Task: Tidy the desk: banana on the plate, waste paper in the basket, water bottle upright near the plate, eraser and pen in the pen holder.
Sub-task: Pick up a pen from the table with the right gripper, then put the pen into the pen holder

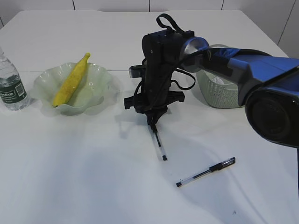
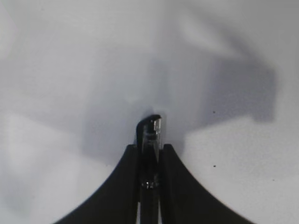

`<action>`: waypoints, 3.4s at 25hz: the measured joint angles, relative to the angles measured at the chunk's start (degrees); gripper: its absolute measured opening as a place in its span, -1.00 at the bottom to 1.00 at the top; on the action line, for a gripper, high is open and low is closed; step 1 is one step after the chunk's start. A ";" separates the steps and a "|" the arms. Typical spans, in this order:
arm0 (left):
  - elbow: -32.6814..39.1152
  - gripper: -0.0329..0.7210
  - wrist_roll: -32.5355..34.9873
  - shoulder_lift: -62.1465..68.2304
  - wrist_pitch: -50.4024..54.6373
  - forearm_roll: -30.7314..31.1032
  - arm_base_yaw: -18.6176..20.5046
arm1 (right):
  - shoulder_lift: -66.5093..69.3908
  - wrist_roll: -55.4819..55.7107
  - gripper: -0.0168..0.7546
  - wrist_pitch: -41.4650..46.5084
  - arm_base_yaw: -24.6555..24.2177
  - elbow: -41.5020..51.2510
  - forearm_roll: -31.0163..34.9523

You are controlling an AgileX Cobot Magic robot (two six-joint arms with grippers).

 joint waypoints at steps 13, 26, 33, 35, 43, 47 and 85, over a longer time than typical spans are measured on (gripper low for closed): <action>0.00 0.55 0.00 0.00 0.00 0.19 0.00 | -0.10 -0.10 -0.85 -0.11 0.00 -0.23 0.00; 0.00 0.55 0.00 0.00 0.00 0.19 0.00 | 0.09 -0.10 -0.85 0.02 0.00 -5.88 -1.06; 0.00 0.55 0.00 0.00 0.00 0.19 0.00 | 0.09 -0.10 -0.85 0.15 0.00 -9.23 -1.06; 0.00 0.55 0.00 0.00 0.00 0.19 0.00 | 0.09 -0.10 -0.85 0.39 0.00 -10.53 -1.06; 0.00 0.55 0.00 0.00 0.00 0.19 0.00 | 0.09 -0.22 -0.85 0.60 0.00 -16.74 -1.06; 0.00 0.55 0.00 0.00 0.00 0.25 0.00 | 0.09 -0.22 -0.85 0.87 0.00 -20.00 -2.41; 0.00 0.55 0.00 0.00 0.00 4.02 0.00 | 0.09 -0.53 -0.86 -7.28 -1.09 -30.94 -28.17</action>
